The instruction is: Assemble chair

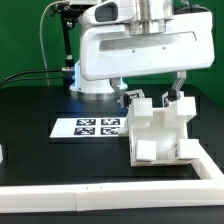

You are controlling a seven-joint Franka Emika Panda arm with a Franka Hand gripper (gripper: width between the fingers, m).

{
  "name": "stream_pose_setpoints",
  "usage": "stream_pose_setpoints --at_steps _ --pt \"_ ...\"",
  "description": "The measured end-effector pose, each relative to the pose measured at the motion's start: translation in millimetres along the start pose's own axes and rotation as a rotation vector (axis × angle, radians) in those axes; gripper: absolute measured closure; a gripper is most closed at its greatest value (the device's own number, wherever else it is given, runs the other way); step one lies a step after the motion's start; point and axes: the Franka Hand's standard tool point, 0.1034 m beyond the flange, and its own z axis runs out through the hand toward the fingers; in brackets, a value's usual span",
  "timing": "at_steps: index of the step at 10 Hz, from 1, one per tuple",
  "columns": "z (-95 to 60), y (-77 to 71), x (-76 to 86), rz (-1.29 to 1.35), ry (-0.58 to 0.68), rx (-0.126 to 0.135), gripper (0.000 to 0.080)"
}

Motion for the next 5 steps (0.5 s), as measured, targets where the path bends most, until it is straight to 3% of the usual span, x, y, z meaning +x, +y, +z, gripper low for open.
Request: stream_pose_setpoints --at_steps 3,5 --pt "-0.3 -1.1 -1.7 0.002 -0.001 0.001 0.0151" --pt "-10.0 -11.6 1.0 -0.013 0.014 0.007 0.0151"
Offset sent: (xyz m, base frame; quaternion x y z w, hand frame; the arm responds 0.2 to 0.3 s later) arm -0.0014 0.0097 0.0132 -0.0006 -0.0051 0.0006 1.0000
